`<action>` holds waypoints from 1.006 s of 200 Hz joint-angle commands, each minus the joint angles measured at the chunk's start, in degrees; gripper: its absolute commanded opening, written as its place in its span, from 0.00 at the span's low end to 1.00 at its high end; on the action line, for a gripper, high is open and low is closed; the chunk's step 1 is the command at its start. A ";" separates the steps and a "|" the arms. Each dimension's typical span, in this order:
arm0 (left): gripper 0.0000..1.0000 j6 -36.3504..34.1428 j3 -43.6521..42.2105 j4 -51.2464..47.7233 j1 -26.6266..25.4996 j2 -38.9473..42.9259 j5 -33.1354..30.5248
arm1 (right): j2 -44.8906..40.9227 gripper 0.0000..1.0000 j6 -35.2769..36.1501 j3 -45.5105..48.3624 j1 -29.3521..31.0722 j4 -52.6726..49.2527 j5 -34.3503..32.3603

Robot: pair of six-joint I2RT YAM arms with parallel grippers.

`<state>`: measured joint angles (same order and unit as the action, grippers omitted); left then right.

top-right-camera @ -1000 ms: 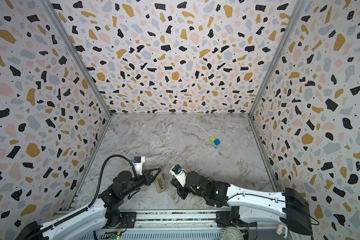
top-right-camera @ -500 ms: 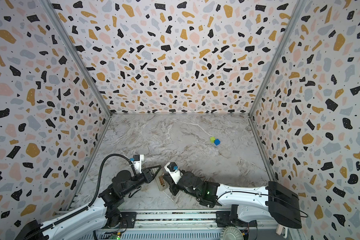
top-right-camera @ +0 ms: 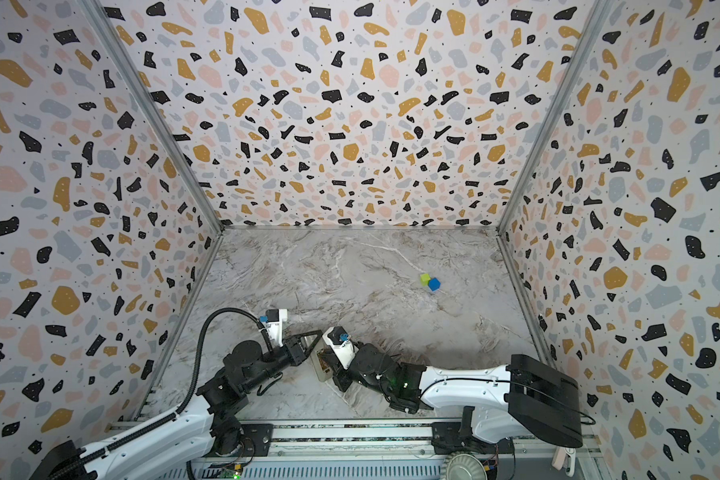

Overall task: Load the batteries into the remote control
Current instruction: 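Lower the battery into the remote's open compartment with the right gripper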

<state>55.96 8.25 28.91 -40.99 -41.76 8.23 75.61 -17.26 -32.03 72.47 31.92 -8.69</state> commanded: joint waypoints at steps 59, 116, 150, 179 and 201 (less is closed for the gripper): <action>0.00 0.29 0.62 5.22 -0.32 0.32 -0.41 | 2.49 0.00 -1.54 -2.07 -1.16 2.71 0.86; 0.00 0.37 0.57 5.46 -0.31 0.39 -0.49 | 3.18 0.00 -1.52 -2.16 -1.30 1.35 -0.24; 0.00 0.37 0.63 5.72 -0.32 0.25 -0.47 | 3.13 0.06 -1.51 -2.14 -1.36 0.90 -0.46; 0.00 0.46 0.47 5.96 -0.31 0.10 -0.41 | 3.07 0.18 -1.49 -2.36 -1.32 0.55 -0.54; 0.00 0.39 0.36 6.26 -0.38 -0.16 -0.33 | 2.96 0.25 -1.30 -2.53 -1.32 0.45 -0.38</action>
<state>56.21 8.25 30.06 -40.99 -41.93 7.40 78.48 -18.70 -32.40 71.46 33.87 -8.34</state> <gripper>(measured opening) 0.234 0.219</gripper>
